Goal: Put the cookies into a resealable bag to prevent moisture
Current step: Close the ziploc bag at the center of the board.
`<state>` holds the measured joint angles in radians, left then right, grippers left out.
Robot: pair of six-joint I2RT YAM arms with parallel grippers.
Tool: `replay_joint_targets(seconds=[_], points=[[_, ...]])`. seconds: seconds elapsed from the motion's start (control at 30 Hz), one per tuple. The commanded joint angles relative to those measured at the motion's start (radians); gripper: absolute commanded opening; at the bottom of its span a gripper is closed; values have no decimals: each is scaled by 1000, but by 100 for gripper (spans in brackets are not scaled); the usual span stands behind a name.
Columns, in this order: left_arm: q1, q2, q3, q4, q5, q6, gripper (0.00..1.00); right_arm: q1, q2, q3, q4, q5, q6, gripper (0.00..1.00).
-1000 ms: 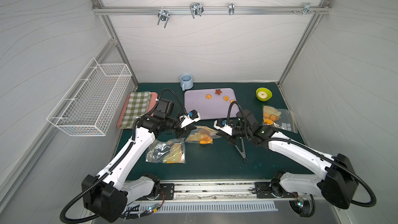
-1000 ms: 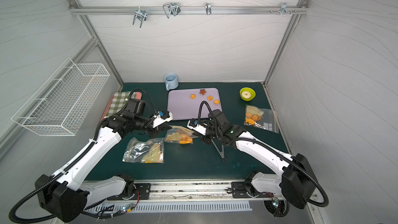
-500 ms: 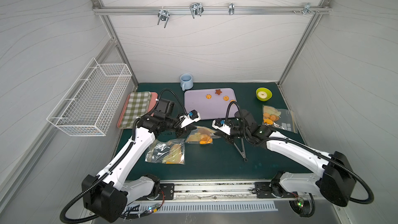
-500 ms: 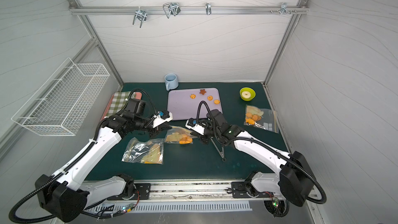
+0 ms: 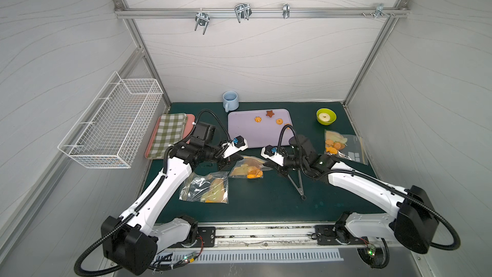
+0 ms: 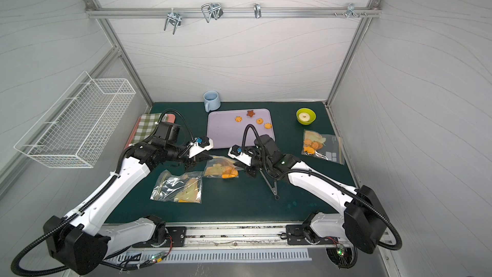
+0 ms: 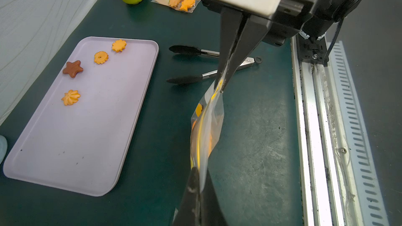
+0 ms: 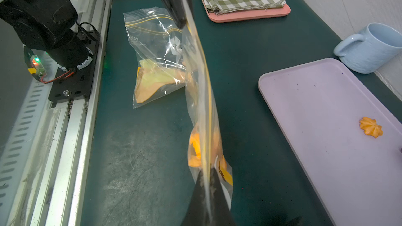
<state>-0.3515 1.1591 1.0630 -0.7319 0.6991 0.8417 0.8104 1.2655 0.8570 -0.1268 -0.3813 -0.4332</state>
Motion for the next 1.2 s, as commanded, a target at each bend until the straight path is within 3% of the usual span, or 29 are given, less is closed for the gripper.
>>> replay_joint_targets(seconds=[0.0, 0.03, 0.1, 0.17, 0.2, 0.23, 0.27, 0.3, 0.33, 0.37, 0.43, 0.47, 0.5, 0.57, 0.63, 0.67, 0.7, 0.73, 0.8, 0.87, 0.93, 0.97, 1.0, 1.07, 1.1, 1.13, 1.17], points=[[6, -9, 9, 30, 42, 19, 0, 7, 11, 32, 33, -31, -9, 11], [6, -10, 9, 30, 42, 18, 0, 9, 13, 33, 34, -31, -9, 12], [6, -9, 9, 31, 42, 18, 0, 10, 17, 40, 27, -34, -2, 0], [6, -9, 9, 31, 43, 17, 0, 11, 19, 43, 28, -37, -1, 0], [6, -7, 9, 30, 43, 18, 0, 10, 20, 45, 31, -40, -1, 5], [6, -8, 9, 30, 43, 17, 0, 10, 20, 44, 36, -41, -3, 19], [6, -8, 9, 31, 45, 17, 0, 12, 21, 43, 41, -42, -3, 23], [6, -7, 9, 31, 46, 18, 0, 12, 23, 43, 44, -41, -1, 22], [6, -7, 9, 32, 49, 17, 0, 13, 24, 45, 45, -41, 3, 14], [6, -7, 9, 32, 49, 16, 0, 13, 26, 46, 44, -41, 10, 0], [6, -8, 9, 31, 51, 16, 0, 15, 29, 48, 49, -42, 14, 1], [6, -7, 9, 32, 52, 16, 0, 15, 30, 48, 55, -46, 11, 18], [6, -8, 9, 31, 53, 16, 0, 16, 34, 49, 56, -44, 10, 21], [6, -7, 9, 31, 53, 16, 0, 20, 40, 56, 50, -42, 14, 1], [6, -9, 9, 32, 53, 17, 0, 22, 44, 59, 50, -42, 16, 0], [6, -8, 9, 32, 53, 17, 0, 24, 46, 59, 55, -45, 11, 19], [6, -9, 9, 31, 53, 15, 0, 26, 47, 57, 58, -47, 9, 30], [6, -9, 9, 32, 53, 16, 0, 27, 49, 59, 58, -47, 11, 29], [6, -9, 9, 31, 53, 15, 0, 29, 49, 65, 53, -42, 17, 2], [6, -9, 9, 30, 53, 16, 0, 30, 46, 62, 59, -40, 22, 0], [6, -9, 9, 31, 54, 15, 0, 31, 44, 60, 67, -38, 18, 27], [6, -9, 9, 31, 54, 17, 0, 32, 43, 59, 73, -36, 19, 31], [7, -9, 9, 31, 54, 16, 0, 33, 43, 58, 75, -34, 22, 28], [6, -9, 9, 31, 57, 15, 0, 33, 44, 62, 73, -28, 31, 3], [7, -9, 9, 31, 57, 17, 0, 33, 44, 62, 76, -30, 33, 1], [6, -9, 9, 30, 57, 15, 0, 35, 44, 62, 80, -30, 34, 9], [6, -9, 9, 31, 57, 14, 0, 35, 44, 60, 88, -32, 30, 25]])
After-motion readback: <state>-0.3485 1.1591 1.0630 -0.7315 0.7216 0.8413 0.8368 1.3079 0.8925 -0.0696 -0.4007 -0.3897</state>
